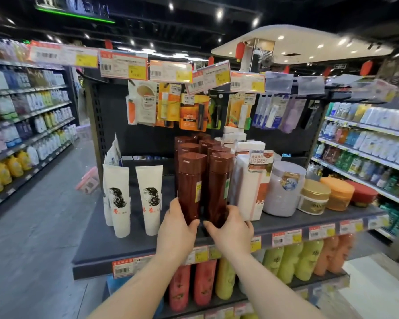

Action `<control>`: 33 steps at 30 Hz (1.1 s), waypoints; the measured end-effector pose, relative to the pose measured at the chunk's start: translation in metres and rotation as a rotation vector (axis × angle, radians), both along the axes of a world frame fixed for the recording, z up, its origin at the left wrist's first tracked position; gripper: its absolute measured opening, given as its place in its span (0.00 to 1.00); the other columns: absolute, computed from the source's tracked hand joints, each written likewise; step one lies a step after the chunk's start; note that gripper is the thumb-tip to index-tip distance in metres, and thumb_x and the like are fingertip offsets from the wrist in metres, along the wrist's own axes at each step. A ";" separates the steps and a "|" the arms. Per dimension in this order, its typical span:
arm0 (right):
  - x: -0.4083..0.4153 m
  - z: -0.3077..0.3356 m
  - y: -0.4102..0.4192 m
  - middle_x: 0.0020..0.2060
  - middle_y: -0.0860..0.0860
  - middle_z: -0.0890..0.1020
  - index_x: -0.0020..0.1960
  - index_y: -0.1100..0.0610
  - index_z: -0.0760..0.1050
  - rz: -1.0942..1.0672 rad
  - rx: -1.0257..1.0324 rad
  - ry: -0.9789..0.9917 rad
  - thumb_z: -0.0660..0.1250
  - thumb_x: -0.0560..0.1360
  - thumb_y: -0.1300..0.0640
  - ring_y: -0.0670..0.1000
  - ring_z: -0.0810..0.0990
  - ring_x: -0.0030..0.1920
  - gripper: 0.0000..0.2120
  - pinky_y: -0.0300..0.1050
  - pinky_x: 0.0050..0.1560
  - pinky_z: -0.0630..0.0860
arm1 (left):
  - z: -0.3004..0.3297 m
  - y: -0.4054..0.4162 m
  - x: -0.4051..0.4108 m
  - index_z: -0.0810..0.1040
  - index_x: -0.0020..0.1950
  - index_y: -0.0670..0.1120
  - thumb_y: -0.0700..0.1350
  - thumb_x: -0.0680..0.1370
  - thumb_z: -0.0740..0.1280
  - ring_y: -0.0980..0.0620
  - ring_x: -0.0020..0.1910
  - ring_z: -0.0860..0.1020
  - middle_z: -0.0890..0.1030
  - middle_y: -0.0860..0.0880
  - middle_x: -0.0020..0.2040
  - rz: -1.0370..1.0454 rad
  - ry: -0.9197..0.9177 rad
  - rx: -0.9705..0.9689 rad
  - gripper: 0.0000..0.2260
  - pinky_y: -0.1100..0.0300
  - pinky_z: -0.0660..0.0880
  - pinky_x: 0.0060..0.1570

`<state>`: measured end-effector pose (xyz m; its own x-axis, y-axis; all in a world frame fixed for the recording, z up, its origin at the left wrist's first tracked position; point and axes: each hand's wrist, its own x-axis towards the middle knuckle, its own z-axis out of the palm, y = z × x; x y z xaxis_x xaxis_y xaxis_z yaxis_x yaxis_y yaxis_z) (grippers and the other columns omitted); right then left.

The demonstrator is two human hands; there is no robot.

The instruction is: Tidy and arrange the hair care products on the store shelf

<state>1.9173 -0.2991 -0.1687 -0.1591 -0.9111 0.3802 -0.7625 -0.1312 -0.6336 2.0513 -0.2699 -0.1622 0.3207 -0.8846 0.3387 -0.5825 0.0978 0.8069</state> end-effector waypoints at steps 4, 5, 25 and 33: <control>0.000 -0.003 0.001 0.52 0.45 0.82 0.64 0.51 0.68 0.001 0.001 -0.012 0.70 0.68 0.38 0.48 0.79 0.57 0.30 0.49 0.70 0.59 | -0.002 0.000 0.000 0.64 0.68 0.51 0.46 0.74 0.71 0.55 0.49 0.78 0.78 0.52 0.55 0.003 -0.011 -0.009 0.25 0.61 0.75 0.47; -0.001 -0.003 0.001 0.53 0.45 0.82 0.64 0.52 0.68 0.005 0.013 -0.014 0.70 0.68 0.38 0.48 0.79 0.57 0.31 0.49 0.70 0.58 | -0.002 -0.001 -0.001 0.64 0.69 0.50 0.46 0.74 0.71 0.55 0.49 0.77 0.78 0.52 0.55 0.004 -0.012 -0.010 0.26 0.61 0.74 0.47; -0.041 0.012 -0.003 0.62 0.49 0.78 0.73 0.51 0.60 0.398 0.167 0.043 0.68 0.71 0.40 0.54 0.75 0.63 0.36 0.49 0.62 0.67 | 0.013 0.057 -0.053 0.62 0.73 0.49 0.48 0.73 0.73 0.57 0.66 0.70 0.72 0.52 0.67 0.344 0.027 0.061 0.32 0.62 0.68 0.59; -0.068 0.020 -0.002 0.66 0.50 0.75 0.75 0.53 0.59 0.511 0.133 -0.172 0.71 0.73 0.50 0.51 0.72 0.67 0.35 0.46 0.66 0.69 | 0.016 0.054 -0.081 0.64 0.74 0.49 0.50 0.75 0.71 0.59 0.65 0.69 0.72 0.54 0.67 0.291 -0.007 0.027 0.30 0.65 0.66 0.61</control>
<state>1.8494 -0.3008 -0.1492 0.2661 -0.9271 0.2638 -0.5068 -0.3674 -0.7799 1.9705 -0.2154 -0.1467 0.5602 -0.7643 0.3194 -0.5882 -0.0956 0.8030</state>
